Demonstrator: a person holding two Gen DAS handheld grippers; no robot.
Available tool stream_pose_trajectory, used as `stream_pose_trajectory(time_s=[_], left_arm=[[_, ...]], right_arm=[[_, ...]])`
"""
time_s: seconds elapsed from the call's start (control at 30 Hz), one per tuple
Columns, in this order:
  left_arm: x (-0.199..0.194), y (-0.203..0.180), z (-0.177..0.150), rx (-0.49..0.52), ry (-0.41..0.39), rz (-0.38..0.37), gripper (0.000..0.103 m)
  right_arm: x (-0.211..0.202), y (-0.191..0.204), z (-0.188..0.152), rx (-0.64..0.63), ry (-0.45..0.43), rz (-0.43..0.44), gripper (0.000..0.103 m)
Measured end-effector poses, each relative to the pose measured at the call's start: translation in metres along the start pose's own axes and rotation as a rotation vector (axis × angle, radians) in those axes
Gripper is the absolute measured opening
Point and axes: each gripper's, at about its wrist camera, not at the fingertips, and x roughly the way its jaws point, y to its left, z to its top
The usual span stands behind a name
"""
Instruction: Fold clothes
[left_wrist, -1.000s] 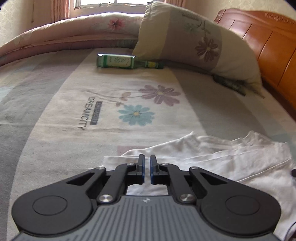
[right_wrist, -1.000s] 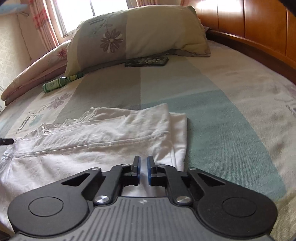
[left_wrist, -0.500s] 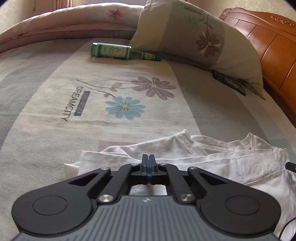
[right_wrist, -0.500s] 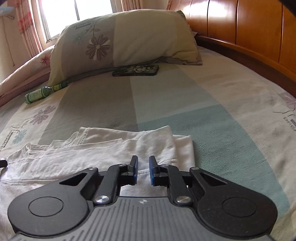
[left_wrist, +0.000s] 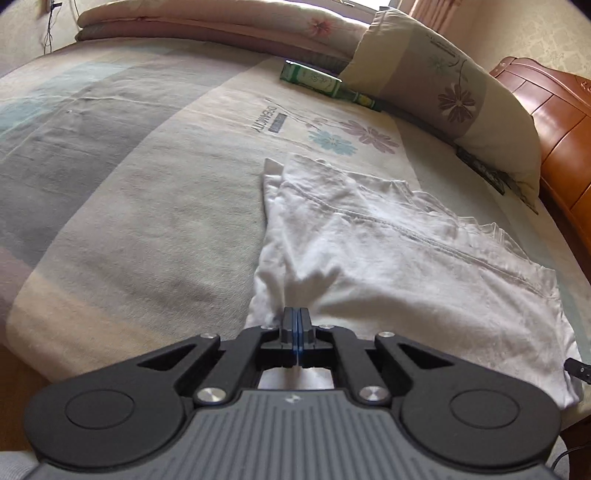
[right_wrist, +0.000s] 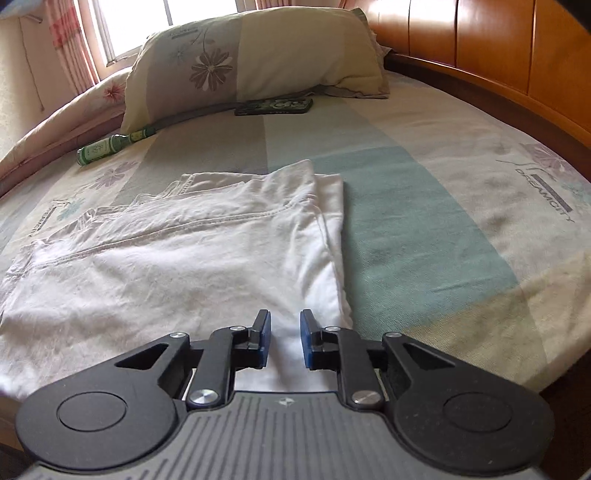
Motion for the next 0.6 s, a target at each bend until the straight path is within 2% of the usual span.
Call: stream_pose_trajectory(time_s=[0.03,0.13,0.17,0.27,0.3,0.37,0.47,0.6], left_arm=[[-0.006,-0.003,0.000,0.009,-0.012,-0.008,0.004],[-0.016,-0.012,-0.003,0.022,-0.030,-0.106,0.005],[-0.015,-0.015,-0.006,0.028,-0.018,-0.107,0.006],[-0.007,-0.017,-0.021,0.032,0.032,-0.060,0.006],[-0.005,-0.016,-0.027,0.030,0.048,-0.040,0.006],[-0.010,-0.012,-0.033,0.019,0.045,-0.027,0.006],[-0.023,-0.020,-0.031,0.081,0.011,0.025,0.006],[-0.035,-0.039,-0.022,0.134,-0.046,-0.014,0.006]], right_arm=[[-0.006,0.001,-0.001,-0.010,-0.010,0.008,0.024],[-0.016,0.010,-0.005,-0.034,-0.024,0.059,0.026],[-0.015,0.011,-0.007,-0.036,-0.019,0.064,0.027],[-0.009,0.008,-0.017,-0.011,0.020,0.053,0.027],[-0.010,0.003,-0.021,0.001,0.020,0.048,0.023],[-0.014,-0.006,-0.026,0.023,0.011,0.043,0.022],[-0.025,-0.016,-0.023,0.049,-0.009,0.042,0.025],[-0.024,-0.011,0.001,0.047,-0.081,0.073,0.025]])
